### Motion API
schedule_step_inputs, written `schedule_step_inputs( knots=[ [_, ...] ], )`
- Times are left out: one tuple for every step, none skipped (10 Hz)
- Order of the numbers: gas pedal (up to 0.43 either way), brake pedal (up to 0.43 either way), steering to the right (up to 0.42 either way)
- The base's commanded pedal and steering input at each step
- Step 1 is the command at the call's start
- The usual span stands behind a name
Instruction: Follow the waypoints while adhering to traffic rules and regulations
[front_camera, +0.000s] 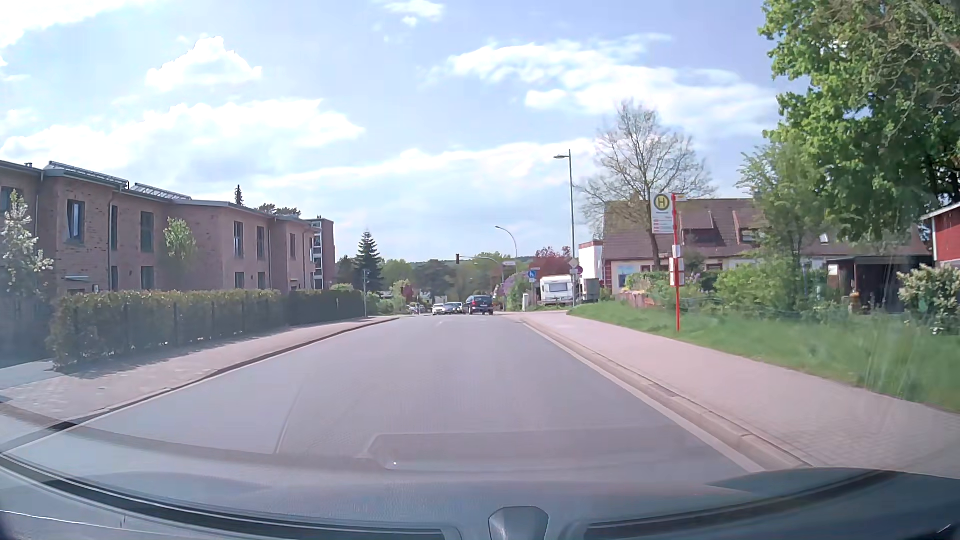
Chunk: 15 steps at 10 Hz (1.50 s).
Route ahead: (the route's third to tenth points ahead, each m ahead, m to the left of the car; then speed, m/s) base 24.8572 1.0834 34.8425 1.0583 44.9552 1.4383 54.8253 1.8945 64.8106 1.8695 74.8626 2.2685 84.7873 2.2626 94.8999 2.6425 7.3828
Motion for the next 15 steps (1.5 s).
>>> schedule_step_inputs(
  knots=[
    [0.028,0.000,-0.004],
    [0.028,0.000,-0.004],
    [0.028,0.000,-0.004],
    [0.028,0.000,-0.004],
    [0.028,0.000,-0.004],
    [0.028,0.000,-0.004],
    [0.028,0.000,-0.004],
    [0.028,0.000,-0.004],
    [0.028,0.000,-0.004],
    [0.028,0.000,-0.004],
    [0.028,0.000,-0.004],
    [0.028,0.000,-0.004],
    [0.028,0.000,-0.005],
    [0.028,0.000,-0.005],
    [0.028,0.000,-0.005]
  ],
)
